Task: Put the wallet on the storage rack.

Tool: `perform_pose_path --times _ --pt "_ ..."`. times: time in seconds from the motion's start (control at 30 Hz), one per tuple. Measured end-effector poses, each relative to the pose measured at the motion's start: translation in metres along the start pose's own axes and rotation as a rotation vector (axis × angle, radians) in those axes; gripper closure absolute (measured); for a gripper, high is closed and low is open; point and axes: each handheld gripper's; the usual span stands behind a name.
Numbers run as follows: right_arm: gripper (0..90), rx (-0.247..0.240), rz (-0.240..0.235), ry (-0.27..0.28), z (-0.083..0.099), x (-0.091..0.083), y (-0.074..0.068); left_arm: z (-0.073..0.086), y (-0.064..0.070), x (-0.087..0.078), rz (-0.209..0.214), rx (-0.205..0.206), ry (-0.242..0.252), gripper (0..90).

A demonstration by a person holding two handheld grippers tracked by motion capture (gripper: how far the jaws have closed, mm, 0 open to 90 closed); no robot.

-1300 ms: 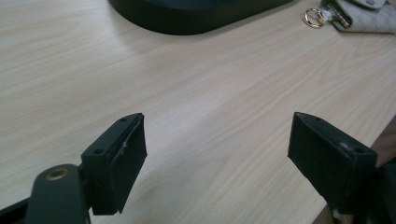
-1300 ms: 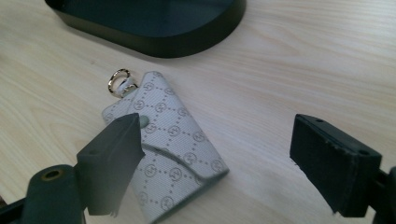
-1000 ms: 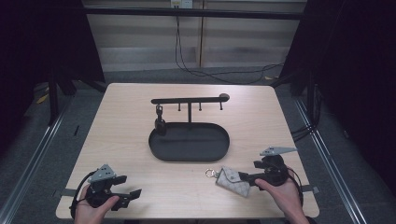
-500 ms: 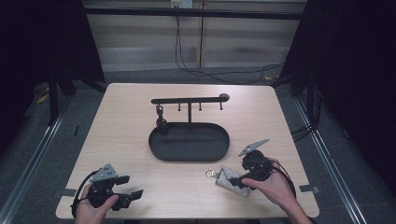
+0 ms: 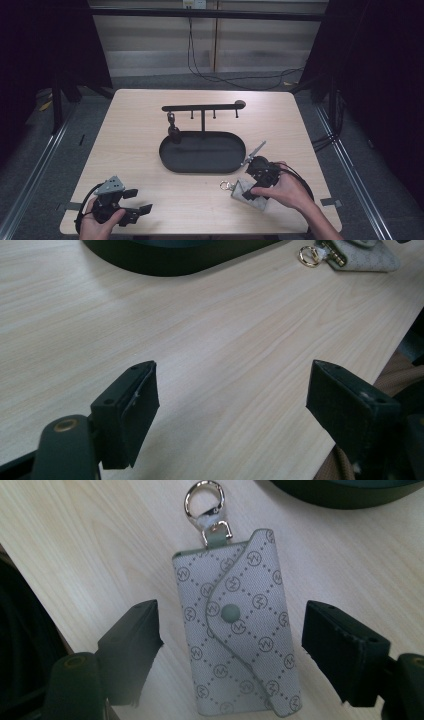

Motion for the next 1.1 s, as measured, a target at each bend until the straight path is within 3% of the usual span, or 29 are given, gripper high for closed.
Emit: perform_pose_path --times 0.27,0.37,0.67,1.03,1.1 --pt "20.8 -0.044 0.037 -0.097 -0.011 0.02 0.003 0.0 0.0 -0.001 0.0 0.006 -0.005 20.8" --pt "21.0 -0.055 0.02 -0.145 -0.01 0.026 0.007 0.0 -0.001 -0.001 0.003 0.003 -0.001 20.8" --pt "24.5 -0.093 0.008 -0.16 -0.007 0.033 0.002 0.0 -0.001 -0.001 0.011 0.014 -0.005 20.8" --pt "24.9 -0.145 0.06 -0.186 -0.007 0.043 -0.005 0.0 -0.002 -0.003 0.01 0.004 0.003 20.2" --pt "25.1 -0.131 0.062 -0.19 -0.007 0.043 -0.007 0.001 -0.003 -0.003 0.016 -0.001 0.008 18.6"
Point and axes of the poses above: each handheld gripper's, and its own axes: x roughly forward along the jaws, z roughly out of its underside, y roughly to its right, and after that the axes turned 3 degrees about z, right-handed
